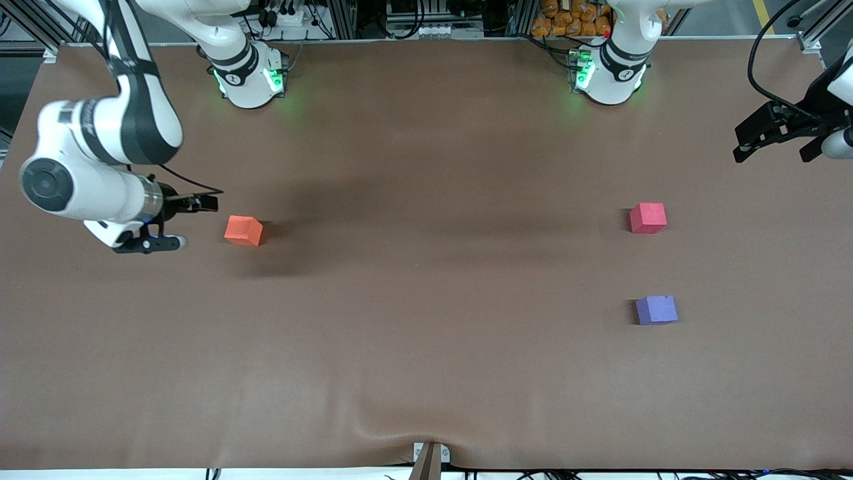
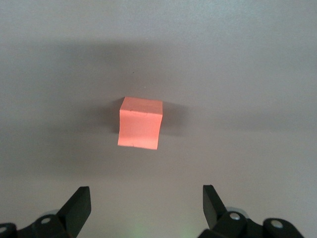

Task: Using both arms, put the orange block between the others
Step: 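Reach the right gripper down to the orange cube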

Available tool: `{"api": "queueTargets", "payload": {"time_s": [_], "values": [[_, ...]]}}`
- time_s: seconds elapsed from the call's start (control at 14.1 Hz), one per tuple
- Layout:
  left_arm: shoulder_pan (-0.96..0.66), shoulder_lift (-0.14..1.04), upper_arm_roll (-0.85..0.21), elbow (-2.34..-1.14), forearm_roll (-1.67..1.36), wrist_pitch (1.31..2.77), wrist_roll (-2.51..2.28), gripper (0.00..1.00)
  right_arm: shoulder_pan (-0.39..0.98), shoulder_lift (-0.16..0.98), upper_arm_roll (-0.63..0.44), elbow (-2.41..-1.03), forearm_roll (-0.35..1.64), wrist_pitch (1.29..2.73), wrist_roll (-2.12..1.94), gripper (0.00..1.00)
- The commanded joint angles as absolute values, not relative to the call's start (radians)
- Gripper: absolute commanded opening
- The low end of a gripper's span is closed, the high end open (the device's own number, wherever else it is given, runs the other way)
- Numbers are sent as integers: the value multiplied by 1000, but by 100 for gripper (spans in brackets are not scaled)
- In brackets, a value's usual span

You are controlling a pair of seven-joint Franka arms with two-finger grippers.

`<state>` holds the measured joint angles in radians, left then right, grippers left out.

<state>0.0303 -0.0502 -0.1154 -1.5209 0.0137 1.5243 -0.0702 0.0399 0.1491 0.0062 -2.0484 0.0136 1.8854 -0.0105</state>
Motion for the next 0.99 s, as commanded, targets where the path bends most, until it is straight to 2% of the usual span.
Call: {"api": "queueTargets", "payload": {"time_s": [0.0,0.28,0.92], "values": [[38,-46,-118,-1502,2,1506,-48,100,43,182,8,-2105,26,1982,9,100],[41,-48,-117,-1502,0,1506,-49,100,37,291,6,-2106,107,2046,21,100],[41,-37,-118,-1508,2,1506,-55,100,43,386,6,-2129,138,2158,23,100]]}}
